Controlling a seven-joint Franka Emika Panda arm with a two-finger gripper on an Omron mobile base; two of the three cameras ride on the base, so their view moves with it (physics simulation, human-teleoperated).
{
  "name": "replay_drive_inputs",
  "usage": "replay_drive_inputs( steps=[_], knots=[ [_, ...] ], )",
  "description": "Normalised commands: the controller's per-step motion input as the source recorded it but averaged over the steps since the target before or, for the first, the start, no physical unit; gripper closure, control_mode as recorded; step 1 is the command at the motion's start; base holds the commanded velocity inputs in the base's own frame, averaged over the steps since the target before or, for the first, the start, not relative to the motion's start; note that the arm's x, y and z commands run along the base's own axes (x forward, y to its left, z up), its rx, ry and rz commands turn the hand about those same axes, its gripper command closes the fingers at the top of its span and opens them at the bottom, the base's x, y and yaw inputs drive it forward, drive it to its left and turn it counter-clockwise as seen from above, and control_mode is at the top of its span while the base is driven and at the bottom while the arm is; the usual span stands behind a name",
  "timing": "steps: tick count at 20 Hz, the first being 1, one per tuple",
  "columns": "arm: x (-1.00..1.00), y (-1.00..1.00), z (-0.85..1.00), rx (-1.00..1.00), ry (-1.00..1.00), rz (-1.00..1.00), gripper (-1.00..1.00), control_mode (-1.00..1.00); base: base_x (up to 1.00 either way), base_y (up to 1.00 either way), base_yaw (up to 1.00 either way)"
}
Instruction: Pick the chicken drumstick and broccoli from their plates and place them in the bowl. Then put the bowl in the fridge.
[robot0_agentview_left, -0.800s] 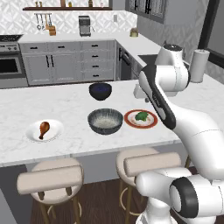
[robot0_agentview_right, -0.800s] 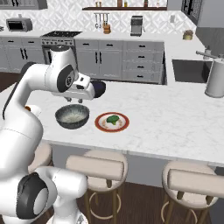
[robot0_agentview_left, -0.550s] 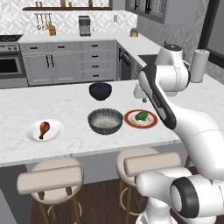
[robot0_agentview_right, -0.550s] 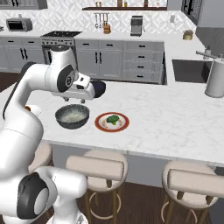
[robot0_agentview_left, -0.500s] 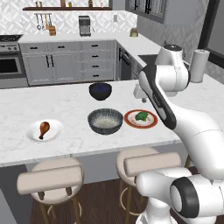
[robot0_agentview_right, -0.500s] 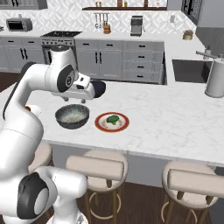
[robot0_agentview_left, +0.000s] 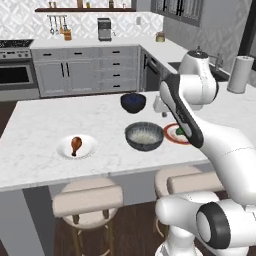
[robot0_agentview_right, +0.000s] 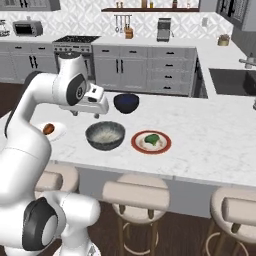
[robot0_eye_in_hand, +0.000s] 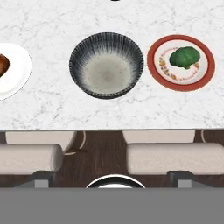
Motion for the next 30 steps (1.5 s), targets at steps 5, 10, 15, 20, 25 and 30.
replay_drive_inputs(
  steps=[5, 10, 15, 20, 25, 30],
  knots=[
    [0.0, 0.0, 0.0, 0.0, 0.0, 0.0, -1.0, 1.0, 0.34, 0.24, -0.01],
    [0.0, 0.0, 0.0, 0.0, 0.0, 0.0, -1.0, 1.0, 0.64, 0.0, 0.0],
    [0.0, 0.0, 0.0, 0.0, 0.0, 0.0, -1.0, 1.0, 0.54, 0.0, 0.0],
    [0.0, 0.0, 0.0, 0.0, 0.0, 0.0, -1.0, -1.0, 0.19, 0.0, 0.0],
    [0.32, -0.35, 0.0, 0.0, 0.05, 0.0, -1.0, -1.0, 0.0, 0.0, 0.0],
    [0.53, -0.94, -0.08, 0.08, 0.29, -0.08, -1.0, -1.0, 0.0, 0.0, 0.0]
  ],
)
